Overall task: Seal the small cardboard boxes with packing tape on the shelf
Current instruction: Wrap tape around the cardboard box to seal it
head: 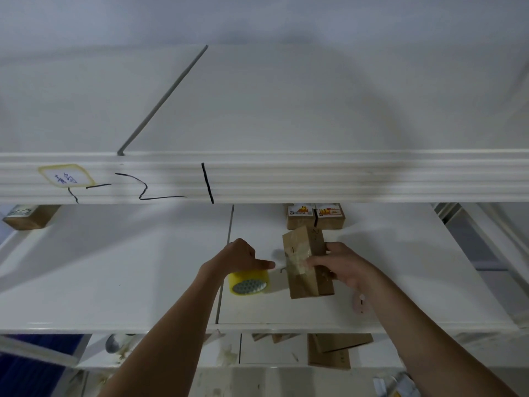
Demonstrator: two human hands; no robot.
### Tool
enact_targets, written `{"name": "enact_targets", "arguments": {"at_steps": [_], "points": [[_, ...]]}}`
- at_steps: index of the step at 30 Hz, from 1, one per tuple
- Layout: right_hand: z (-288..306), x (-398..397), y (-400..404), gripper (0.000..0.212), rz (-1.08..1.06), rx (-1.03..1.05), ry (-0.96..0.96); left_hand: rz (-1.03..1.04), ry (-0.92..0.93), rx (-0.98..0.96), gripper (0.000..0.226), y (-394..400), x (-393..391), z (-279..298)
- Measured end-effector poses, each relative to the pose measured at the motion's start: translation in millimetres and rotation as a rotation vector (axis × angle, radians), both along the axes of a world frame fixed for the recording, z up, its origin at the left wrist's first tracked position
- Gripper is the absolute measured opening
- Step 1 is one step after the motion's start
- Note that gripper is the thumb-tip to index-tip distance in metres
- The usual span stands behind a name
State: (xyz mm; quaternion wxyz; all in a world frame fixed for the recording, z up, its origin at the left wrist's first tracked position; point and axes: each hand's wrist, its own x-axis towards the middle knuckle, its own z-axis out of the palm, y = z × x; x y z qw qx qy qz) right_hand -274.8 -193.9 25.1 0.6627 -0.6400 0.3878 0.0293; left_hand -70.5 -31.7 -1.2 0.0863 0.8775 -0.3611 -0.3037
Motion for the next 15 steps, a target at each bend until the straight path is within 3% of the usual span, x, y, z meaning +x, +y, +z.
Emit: {"name": "enact_targets", "arguments": {"at_steps": [15], "points": [[-8.6, -6.9, 0.8, 0.042, -0.026, 0.243, -0.152, 0.052, 0.210, -0.115, 0.060, -7.4, -8.0, -4.5]]}}
